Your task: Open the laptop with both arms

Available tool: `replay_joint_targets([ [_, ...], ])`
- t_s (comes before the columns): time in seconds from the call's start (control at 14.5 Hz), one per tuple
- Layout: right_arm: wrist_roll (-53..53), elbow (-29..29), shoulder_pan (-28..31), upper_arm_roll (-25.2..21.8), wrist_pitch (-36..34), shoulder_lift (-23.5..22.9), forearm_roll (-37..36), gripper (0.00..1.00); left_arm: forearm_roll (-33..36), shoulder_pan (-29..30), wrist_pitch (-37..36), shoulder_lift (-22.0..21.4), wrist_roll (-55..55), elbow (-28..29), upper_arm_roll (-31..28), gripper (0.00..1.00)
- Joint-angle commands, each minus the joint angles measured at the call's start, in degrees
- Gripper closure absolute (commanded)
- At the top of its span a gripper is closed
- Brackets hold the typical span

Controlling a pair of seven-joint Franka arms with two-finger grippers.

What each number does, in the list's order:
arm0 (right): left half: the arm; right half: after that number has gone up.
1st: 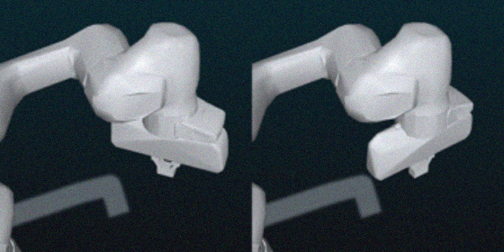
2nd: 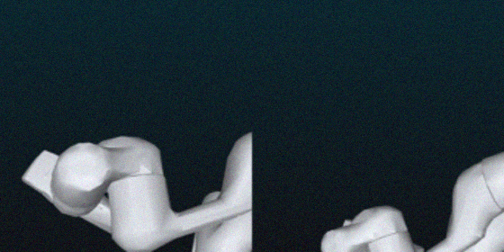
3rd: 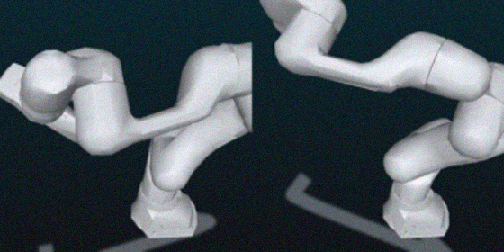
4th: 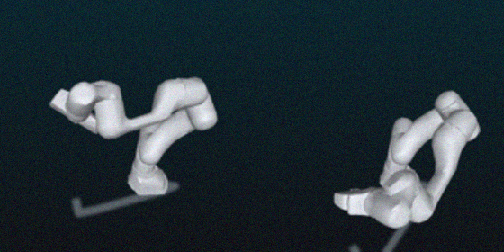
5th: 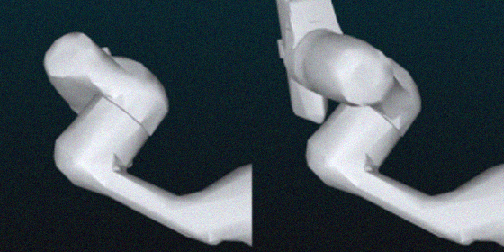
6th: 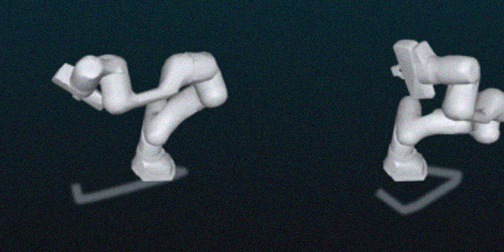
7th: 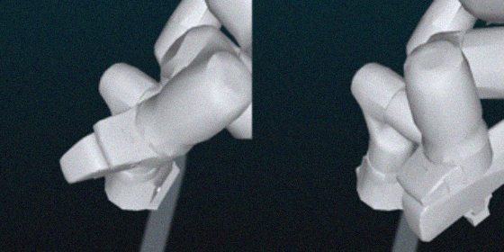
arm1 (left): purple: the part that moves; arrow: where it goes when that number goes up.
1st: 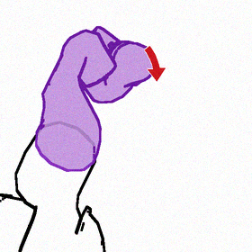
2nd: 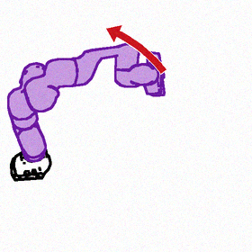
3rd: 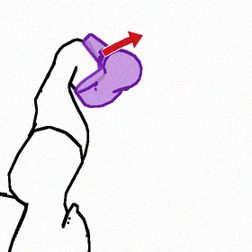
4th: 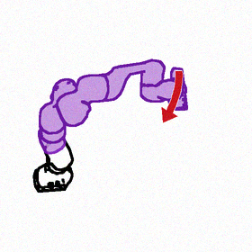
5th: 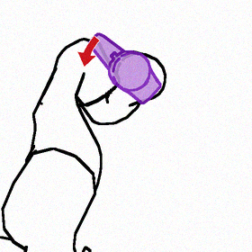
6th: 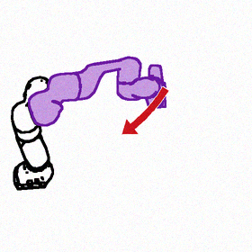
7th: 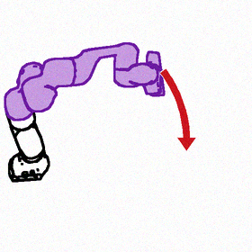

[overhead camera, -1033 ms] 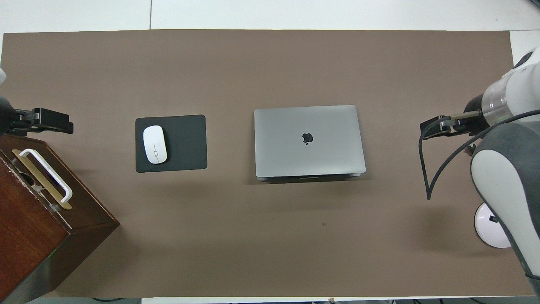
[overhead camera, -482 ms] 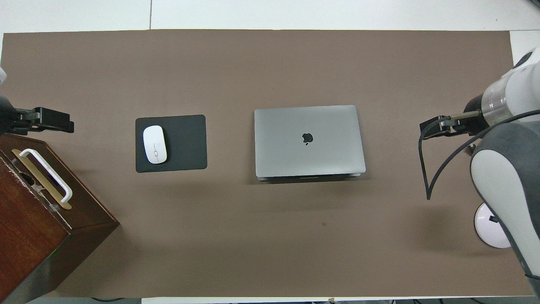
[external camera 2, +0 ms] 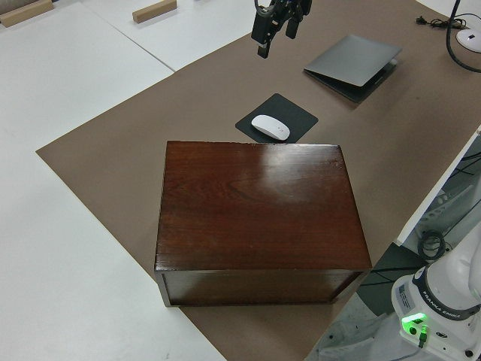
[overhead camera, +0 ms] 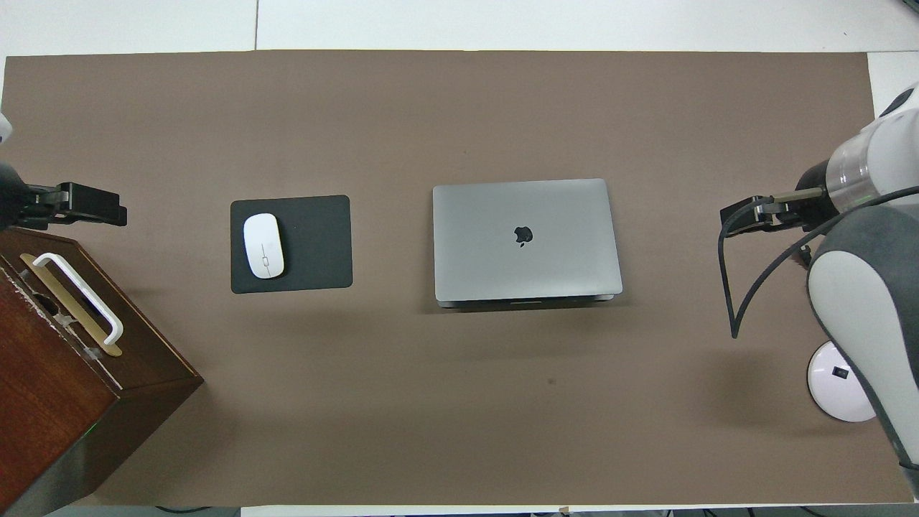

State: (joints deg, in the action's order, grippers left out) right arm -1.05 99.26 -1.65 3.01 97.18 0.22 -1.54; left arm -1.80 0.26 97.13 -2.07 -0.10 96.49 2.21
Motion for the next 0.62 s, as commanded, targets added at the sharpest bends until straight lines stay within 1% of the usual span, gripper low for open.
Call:
replay_joint_targets([
  [0.0, 3.4, 1.3, 1.1, 0.5, 0.7, 0.8, 0.6, 0.00, -0.1, 0.0, 0.7, -1.2, 0.4, 1.3, -0.3, 0.00],
  [0.07, 4.4, 1.3, 1.7, 0.5, 0.7, 0.7, 1.9, 0.00, -0.1, 0.1, 0.7, -1.2, 0.5, 1.3, -0.4, 0.00],
  [0.14, 7.7, 1.7, 2.9, 0.3, 1.0, 0.8, 3.9, 0.00, -0.1, 0.2, 0.8, -1.2, 0.5, 1.3, -0.4, 0.08],
  [0.21, 10.4, 2.1, 3.4, 0.3, 1.2, 0.8, 4.8, 0.00, -0.1, 0.3, 1.1, -1.2, 0.5, 1.3, -0.5, 0.28],
  [0.28, 11.4, 1.9, 3.3, 0.3, 1.8, 0.8, 4.8, 0.00, -0.1, 0.4, 1.3, -1.2, 0.4, 1.3, -0.5, 0.64],
  [0.34, 11.2, 2.2, 2.9, 0.3, 3.1, 0.8, 4.8, 0.00, -0.1, 0.5, 1.7, -1.2, 0.4, 1.2, -0.6, 0.91],
  [0.41, 11.1, 2.4, 2.4, 0.4, 3.7, 0.8, 4.8, 0.00, -0.1, 0.7, 2.2, -1.1, 0.5, 1.2, -0.6, 1.00],
  [0.55, 11.5, 3.7, 1.9, 0.9, 4.1, 0.5, 4.7, 0.00, -0.3, 0.7, 2.5, -1.0, 0.5, 1.2, -0.7, 1.00],
])
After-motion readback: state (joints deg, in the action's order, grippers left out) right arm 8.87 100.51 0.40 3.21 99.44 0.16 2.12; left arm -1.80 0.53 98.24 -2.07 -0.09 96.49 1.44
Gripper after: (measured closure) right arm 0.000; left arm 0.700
